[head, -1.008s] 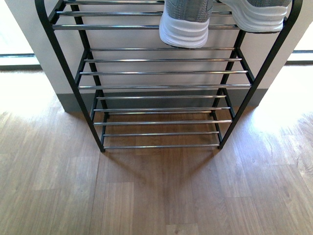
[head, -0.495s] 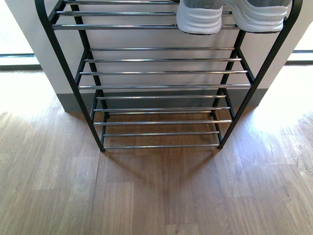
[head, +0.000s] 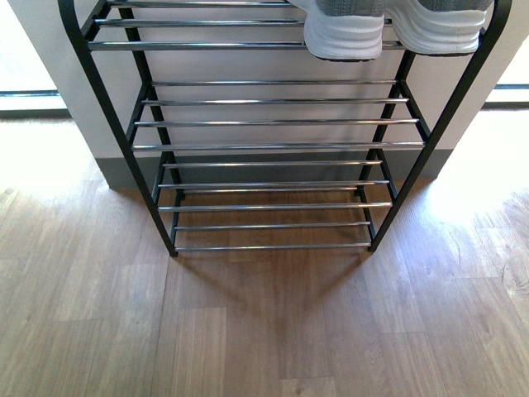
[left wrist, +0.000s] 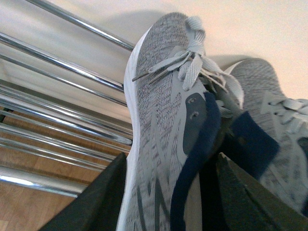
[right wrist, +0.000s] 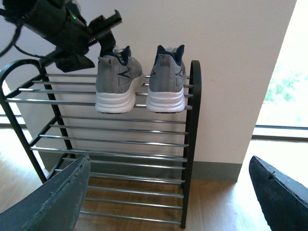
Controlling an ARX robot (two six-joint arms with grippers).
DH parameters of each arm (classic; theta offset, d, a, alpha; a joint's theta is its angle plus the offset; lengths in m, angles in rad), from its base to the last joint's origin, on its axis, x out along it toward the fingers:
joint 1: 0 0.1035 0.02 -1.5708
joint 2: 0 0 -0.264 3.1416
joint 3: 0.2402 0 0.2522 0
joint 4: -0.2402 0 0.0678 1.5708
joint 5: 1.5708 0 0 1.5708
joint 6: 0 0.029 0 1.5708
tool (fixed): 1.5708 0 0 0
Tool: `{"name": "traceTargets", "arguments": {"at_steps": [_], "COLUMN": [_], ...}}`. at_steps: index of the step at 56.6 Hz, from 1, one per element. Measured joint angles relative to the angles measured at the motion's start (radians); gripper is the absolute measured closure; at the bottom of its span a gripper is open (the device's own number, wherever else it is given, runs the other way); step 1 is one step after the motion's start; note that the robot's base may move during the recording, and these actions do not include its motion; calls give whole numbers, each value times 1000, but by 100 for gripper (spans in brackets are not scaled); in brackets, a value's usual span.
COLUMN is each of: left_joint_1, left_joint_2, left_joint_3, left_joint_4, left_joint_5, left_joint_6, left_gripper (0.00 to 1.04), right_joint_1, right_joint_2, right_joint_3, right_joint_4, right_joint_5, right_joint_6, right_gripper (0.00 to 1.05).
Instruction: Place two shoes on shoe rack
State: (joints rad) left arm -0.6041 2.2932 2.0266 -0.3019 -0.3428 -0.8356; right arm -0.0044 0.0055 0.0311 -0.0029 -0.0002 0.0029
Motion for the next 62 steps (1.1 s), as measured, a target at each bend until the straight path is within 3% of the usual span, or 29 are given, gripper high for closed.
{"name": "traceTargets", "arguments": {"at_steps": [12,22,30,46,56,62], "left_joint_1": [-15,-17,-11,-84,-85,-5], "left_joint_2": [-317,-550,-861,-1403,-1482,-1563], "left_joint_3": [-394,-708,-1038,-1464,-1506,-1646], "left_joint_4": [203,345,467,330,325,594], "left_joint_5": [-143,-239,-389,-586,-590,-295], "left_joint_6": [66,162,323,398,399,608], "left_gripper": [8,9,9,9,10,28], "right_joint_1": [0,0,0,0,0,0], "right_joint_2": [0,0,0,0,0,0], "right_joint_3": [0,0,0,0,0,0], "right_joint_4": [0,0,0,0,0,0], "right_joint_5": [0,0,0,0,0,1], "right_joint_6": [0,0,0,0,0,0], "right_gripper": [9,9,9,9,9,9]}}
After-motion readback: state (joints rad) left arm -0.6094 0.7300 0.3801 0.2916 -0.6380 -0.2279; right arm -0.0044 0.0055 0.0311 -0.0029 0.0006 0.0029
